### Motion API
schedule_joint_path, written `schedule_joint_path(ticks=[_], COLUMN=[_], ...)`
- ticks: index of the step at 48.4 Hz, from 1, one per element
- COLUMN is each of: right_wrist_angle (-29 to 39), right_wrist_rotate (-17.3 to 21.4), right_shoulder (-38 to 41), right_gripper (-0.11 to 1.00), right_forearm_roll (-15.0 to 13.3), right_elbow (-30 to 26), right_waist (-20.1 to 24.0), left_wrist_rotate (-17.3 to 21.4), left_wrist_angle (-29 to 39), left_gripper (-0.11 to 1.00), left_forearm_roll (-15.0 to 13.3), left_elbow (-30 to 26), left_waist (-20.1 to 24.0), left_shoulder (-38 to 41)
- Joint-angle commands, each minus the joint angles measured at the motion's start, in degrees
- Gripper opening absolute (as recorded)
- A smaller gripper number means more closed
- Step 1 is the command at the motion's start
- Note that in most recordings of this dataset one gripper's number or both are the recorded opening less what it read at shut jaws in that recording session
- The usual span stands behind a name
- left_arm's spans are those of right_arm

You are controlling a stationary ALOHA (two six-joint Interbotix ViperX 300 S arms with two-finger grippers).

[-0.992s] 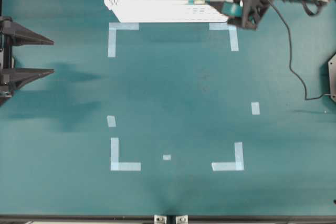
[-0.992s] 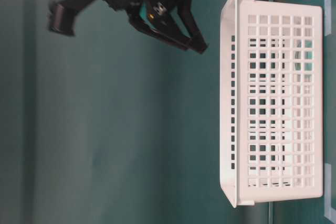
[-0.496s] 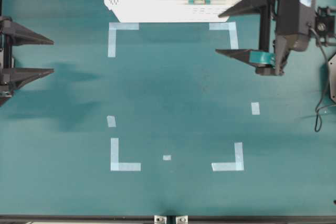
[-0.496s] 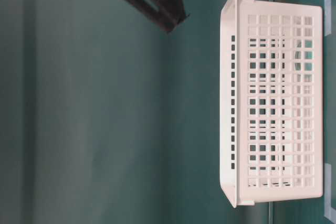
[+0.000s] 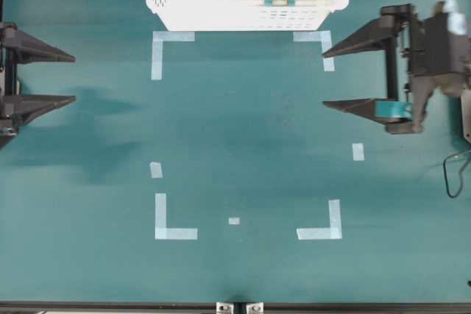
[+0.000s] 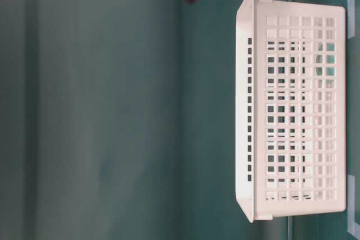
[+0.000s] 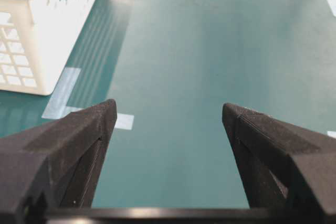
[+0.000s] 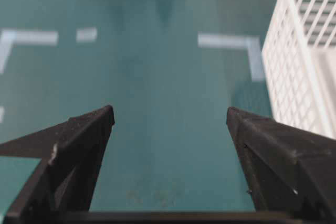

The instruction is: Put the tape into the white basket.

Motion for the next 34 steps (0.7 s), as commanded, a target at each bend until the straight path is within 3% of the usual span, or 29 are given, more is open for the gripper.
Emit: schedule_joint_path(ticks=[1,20,34], right_wrist_angle=[-1.5,-1.6,1.7], right_wrist_rotate=[0.1,0.3,2.3], right_shoulder=[-4.4,-29.3,-34.2], right_gripper=[0.93,0.93,0.93], right_forearm_roll=[0.2,0.2,0.0], right_elbow=[0.6,14.1,17.8], right_waist=[0.2,0.3,0.2], left_wrist_rotate=[-0.1,-0.2,-0.3], left_wrist_angle=[-0.5,-0.5,-0.5], left_gripper=[0.35,0.35,0.35], left_forearm_roll=[0.0,0.0,0.0], left_elbow=[-0.6,-0.6,-0.6], left_waist=[0.3,0.3,0.5], left_shoulder=[0.4,0.3,0.4])
